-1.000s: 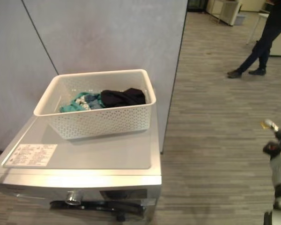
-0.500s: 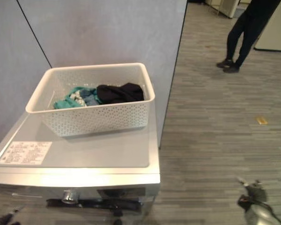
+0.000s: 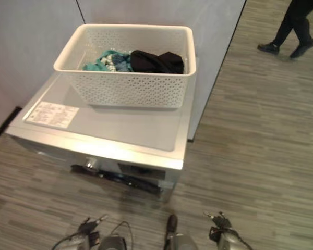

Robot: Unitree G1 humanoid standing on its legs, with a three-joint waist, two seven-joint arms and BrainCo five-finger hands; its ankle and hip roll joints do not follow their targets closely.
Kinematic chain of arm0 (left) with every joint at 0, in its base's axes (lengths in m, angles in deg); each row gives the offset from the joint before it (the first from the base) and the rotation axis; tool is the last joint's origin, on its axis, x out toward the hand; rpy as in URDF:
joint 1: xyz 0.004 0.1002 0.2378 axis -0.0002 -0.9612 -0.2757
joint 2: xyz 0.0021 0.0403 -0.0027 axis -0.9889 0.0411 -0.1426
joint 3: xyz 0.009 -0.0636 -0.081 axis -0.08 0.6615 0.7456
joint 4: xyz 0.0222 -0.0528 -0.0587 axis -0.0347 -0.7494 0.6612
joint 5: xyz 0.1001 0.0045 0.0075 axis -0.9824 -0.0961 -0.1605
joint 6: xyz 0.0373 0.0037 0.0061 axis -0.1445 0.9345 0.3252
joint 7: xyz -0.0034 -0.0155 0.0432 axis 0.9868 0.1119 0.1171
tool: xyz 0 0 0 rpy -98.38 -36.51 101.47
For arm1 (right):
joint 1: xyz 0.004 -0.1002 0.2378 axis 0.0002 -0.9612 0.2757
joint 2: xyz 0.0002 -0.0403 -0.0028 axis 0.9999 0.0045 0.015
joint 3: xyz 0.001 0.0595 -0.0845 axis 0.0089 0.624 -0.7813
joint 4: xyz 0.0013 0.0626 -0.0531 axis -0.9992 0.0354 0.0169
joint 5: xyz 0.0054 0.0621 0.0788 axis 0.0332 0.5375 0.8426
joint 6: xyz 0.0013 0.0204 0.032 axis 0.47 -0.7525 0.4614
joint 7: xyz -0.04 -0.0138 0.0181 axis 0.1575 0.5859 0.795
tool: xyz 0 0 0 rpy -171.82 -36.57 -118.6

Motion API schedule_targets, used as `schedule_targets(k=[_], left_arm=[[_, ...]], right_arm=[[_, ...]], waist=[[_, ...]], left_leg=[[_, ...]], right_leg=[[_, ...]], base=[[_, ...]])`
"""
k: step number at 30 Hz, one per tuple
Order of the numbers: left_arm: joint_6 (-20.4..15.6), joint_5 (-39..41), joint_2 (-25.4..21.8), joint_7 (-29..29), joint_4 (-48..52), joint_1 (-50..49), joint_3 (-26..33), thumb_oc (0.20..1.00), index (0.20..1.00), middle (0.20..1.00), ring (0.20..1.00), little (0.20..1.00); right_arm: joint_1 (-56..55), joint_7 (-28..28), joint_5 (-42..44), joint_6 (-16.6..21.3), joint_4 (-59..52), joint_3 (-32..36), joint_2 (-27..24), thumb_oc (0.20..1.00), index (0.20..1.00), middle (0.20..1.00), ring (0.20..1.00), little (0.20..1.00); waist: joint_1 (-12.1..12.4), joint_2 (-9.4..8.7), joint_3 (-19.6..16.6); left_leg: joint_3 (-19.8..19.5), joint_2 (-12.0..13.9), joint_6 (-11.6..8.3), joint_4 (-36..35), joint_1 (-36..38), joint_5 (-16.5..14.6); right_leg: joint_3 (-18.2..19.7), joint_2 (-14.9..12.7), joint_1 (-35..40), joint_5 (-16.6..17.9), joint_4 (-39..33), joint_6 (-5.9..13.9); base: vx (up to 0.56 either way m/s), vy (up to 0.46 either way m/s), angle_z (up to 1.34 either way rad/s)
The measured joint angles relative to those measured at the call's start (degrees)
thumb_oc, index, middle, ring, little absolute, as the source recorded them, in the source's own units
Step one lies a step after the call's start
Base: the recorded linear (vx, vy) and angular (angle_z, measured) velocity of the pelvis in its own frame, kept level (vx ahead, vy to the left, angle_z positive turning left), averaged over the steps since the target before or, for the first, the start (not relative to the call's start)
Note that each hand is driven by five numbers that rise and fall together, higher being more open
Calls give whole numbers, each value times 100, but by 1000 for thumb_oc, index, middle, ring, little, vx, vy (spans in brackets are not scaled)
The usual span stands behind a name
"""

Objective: Grab the laundry basket,head to the washer,open it,put in the laundry and shut it.

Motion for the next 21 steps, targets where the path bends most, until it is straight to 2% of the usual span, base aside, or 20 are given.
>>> schedule_targets(k=[1,2,4,5,6,7,8,9,10,11,12,13,14,15,16,17,18,19,20,21], left_arm=[[-7,-4,59,-23,36,120,-135,1000,1000,1000,1000,1000],[-14,-11,74,-14,72,140,-245,1000,1000,1000,1000,1000],[-23,-64,55,-12,265,201,-402,1000,1000,1000,1000,1000],[-18,-216,69,1,293,374,-703,1000,1000,1000,1000,1000],[-19,-247,67,8,405,422,-799,1000,1000,1000,1000,1000],[-40,-292,42,7,564,437,-858,1000,1000,1000,1000,1000],[-27,-357,-40,8,712,365,-909,1000,1000,1000,1000,1000],[-30,-473,-132,26,851,142,-971,1000,1000,1000,1000,1000],[20,-515,-225,38,879,-11,-1021,1000,1000,1000,1000,1000],[23,-521,-353,67,962,-183,-1074,1000,1000,1000,1000,1000],[28,-683,-541,133,1058,-457,-1039,1000,1000,1000,1000,1000],[16,-734,-620,136,1174,-576,-997,1000,1000,1000,1000,1000],[21,-741,-662,145,1181,-630,-985,1000,1000,1000,1000,1000],[26,-795,-642,173,1222,-660,-918,1000,1000,1000,1000,1000],[24,-875,-633,179,1306,-664,-860,1000,1000,1000,1000,1000],[22,-923,-636,187,1398,-664,-768,1000,1000,1000,1000,1000],[17,-962,-655,182,1554,-668,-638,1000,1000,1000,1000,1000],[12,-969,-699,178,1557,-664,-596,1000,1000,1000,1000,1000],[18,-1000,-756,167,1521,-693,-590,1000,1000,1000,1000,1000],[16,-1079,-763,127,1491,-749,-536,1000,1000,1000,1000,1000]], right_arm=[[-85,4,-54,-8,-10,52,-47,1000,1000,1000,1000,1000],[-82,13,-54,-29,51,142,-41,1000,1000,1000,1000,1000],[-92,8,-49,-30,28,250,-25,1000,1000,1000,1000,1000],[-76,17,-44,-44,60,335,-101,1000,1000,1000,1000,1000],[-82,25,-44,-45,61,392,-116,1000,1000,1000,1000,1000],[-111,20,-48,-56,50,401,-98,1000,1000,1000,1000,1000],[-189,25,-51,-63,-75,403,-35,1000,1000,1000,1000,1000],[-183,11,-54,-52,-226,362,-3,1000,1000,1000,1000,1000],[-199,12,-56,-69,-286,345,50,1000,1000,1000,1000,1000],[-241,9,-57,-77,-374,332,87,1000,1000,1000,1000,1000],[-272,7,-114,-107,-501,181,106,1000,1000,1000,1000,1000],[-319,4,-189,-116,-642,80,65,1000,1000,1000,1000,1000],[-269,-2,-236,-130,-667,77,58,1000,1000,1000,1000,1000],[-233,28,-488,-238,-991,17,-42,1000,1000,1000,1000,1000],[-251,19,-640,-246,-1225,13,-127,1000,1000,1000,1000,1000],[-259,43,-905,-286,-1504,14,-210,1000,1000,1000,1000,1000],[-289,147,-1294,-303,-1899,22,-450,1000,1000,1000,1000,1000],[-252,170,-1505,-301,-1971,21,-549,1000,1000,1000,1000,1000],[-204,243,-1713,-303,-2018,6,-626,1000,1000,1000,1000,1000],[-11,286,-1964,-302,-2025,-21,-726,1000,1000,1000,1000,1000]], waist=[[-102,121,-19],[-143,246,-74],[-216,250,-80],[-303,298,-107],[-318,299,-115],[-291,167,-137],[-207,-7,-178],[-178,-61,-194],[-192,-204,-275],[-180,-318,-341],[-139,-478,-391],[-100,-486,-376],[-84,-433,-348],[11,-151,-266],[22,-84,-259],[59,21,-193],[59,99,-204],[106,58,-223],[204,-110,-307],[358,-162,-362]], left_leg=[[-14,-67,-124,-366,317,-74],[-63,-129,-148,-1135,721,-294],[-72,-248,-59,-2103,1106,-549],[89,-362,63,-2681,1162,-713],[153,-447,42,-2895,1148,-768],[104,-658,-35,-3055,1108,-951],[51,-862,37,-3053,1045,-988],[26,-1066,154,-3056,1005,-968],[23,-1202,209,-2956,981,-943],[32,-1326,285,-2829,894,-963],[49,-1460,399,-2554,774,-1082],[70,-1475,456,-2415,752,-1139],[84,-1430,472,-2322,695,-1171],[107,-1202,536,-2232,531,-1137],[120,-1079,537,-2314,531,-1106],[102,-974,563,-2384,485,-974],[18,-869,595,-2500,457,-848],[1,-906,591,-2618,490,-763],[-29,-1014,571,-2719,571,-704],[33,-1072,561,-2740,570,-697]], right_leg=[[-11,-22,-132,127,121,135],[-7,-21,-247,240,176,177],[-52,-181,-445,406,289,299],[-239,-383,-569,580,274,440],[-307,-444,-643,634,266,540],[-277,-650,-745,808,200,675],[-201,-851,-847,1002,177,743],[-119,-1030,-893,910,125,864],[-29,-1070,-864,825,85,833],[37,-1153,-869,906,43,755],[64,-1338,-899,876,89,820],[107,-1353,-926,703,139,972],[118,-1316,-937,344,189,1184],[393,-1142,-1111,-54,570,1400],[632,-997,-1214,24,938,1339],[897,-924,-1207,-50,1358,1331],[1262,-858,-1119,-272,1954,1378],[1249,-924,-927,-276,1942,1384],[1251,-1000,-639,-297,1673,1375],[1259,-973,-538,-330,1216,1421]], base=[[-218,247,36],[-286,296,20],[-285,303,31],[-175,205,69],[-285,346,80],[-184,221,33],[-352,348,10],[-170,130,-11],[-372,220,-10],[-266,112,-8],[-382,133,-13],[-251,53,-10],[-252,31,-11],[-161,-6,-3],[-97,-15,19],[-17,-33,57],[-14,-39,66],[-35,-71,50],[-71,-89,-16],[-50,-113,-58]])
